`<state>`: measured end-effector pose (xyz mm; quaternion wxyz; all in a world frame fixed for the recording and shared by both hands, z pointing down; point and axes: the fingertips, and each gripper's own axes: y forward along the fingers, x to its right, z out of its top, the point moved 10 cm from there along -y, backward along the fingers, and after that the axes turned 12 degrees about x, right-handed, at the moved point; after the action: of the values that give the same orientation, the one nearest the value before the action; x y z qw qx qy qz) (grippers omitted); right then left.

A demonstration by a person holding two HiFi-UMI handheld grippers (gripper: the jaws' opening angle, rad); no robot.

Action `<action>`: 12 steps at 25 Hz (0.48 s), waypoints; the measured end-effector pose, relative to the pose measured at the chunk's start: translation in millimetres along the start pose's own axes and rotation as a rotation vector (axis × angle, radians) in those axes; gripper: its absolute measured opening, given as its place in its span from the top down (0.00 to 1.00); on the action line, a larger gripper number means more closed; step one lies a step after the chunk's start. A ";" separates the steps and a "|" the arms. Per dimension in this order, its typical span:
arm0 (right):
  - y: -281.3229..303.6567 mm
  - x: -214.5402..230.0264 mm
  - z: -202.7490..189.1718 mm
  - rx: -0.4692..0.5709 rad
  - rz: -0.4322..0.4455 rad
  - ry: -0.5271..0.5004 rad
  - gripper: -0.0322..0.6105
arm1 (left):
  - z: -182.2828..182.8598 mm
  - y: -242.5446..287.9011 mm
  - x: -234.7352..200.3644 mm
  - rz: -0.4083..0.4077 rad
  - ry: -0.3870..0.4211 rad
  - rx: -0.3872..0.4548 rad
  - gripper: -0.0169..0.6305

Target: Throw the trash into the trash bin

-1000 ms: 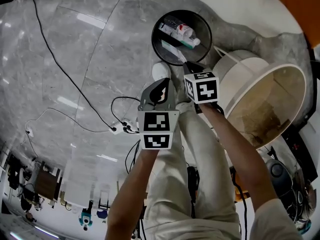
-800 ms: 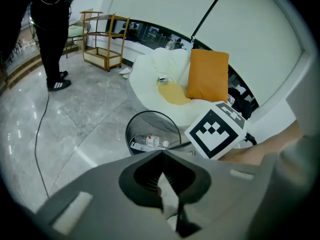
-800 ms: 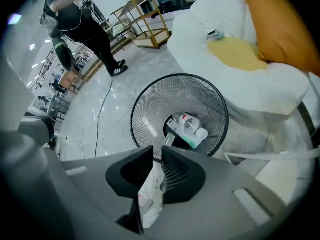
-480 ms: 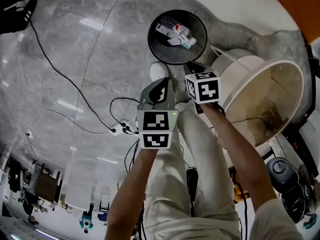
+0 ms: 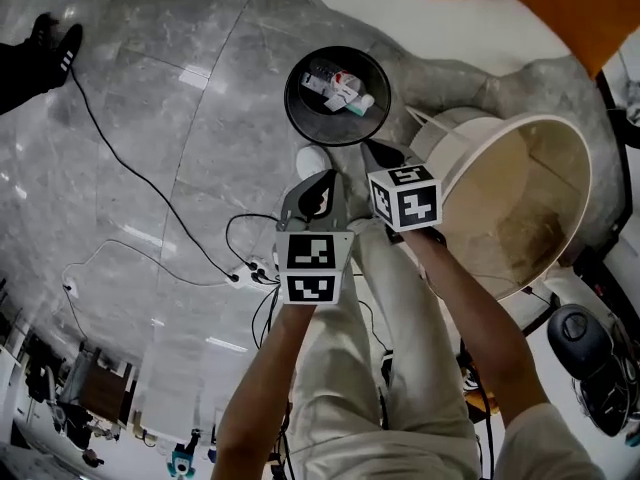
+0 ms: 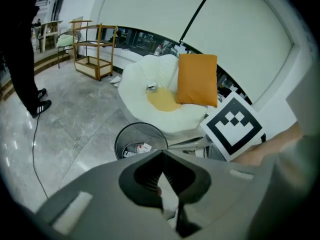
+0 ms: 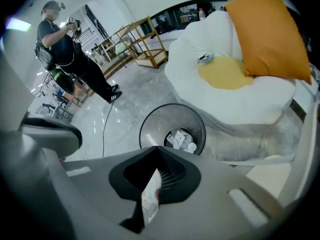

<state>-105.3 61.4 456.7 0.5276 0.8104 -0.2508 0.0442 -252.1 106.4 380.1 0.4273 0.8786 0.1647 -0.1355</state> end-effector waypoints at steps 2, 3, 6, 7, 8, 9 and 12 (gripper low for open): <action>-13.9 -0.6 7.3 0.044 0.012 0.018 0.91 | 3.7 -5.6 9.0 -0.009 0.008 0.002 0.97; -19.7 -0.3 10.6 0.067 0.021 0.029 0.91 | 5.5 -7.8 13.1 -0.014 0.013 0.003 0.97; -40.0 -2.2 22.6 0.104 0.028 0.058 0.91 | 10.8 -14.6 23.6 -0.029 0.031 0.004 0.97; -48.0 -2.9 26.2 0.113 0.027 0.064 0.91 | 13.2 -17.5 27.5 -0.032 0.036 0.005 0.97; -56.4 -3.0 29.9 0.125 0.028 0.069 0.91 | 16.5 -20.3 31.5 -0.035 0.040 0.008 0.97; -65.1 -2.6 33.7 0.137 0.028 0.075 0.91 | 20.8 -23.0 35.7 -0.038 0.044 0.011 0.97; -92.1 -1.4 44.1 0.175 0.023 0.090 0.91 | 35.0 -31.7 47.6 -0.043 0.058 0.024 0.97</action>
<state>-73.4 52.5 360.2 0.4651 0.8477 -0.2311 0.1081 -225.2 105.3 318.7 0.4091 0.8834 0.1940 -0.1211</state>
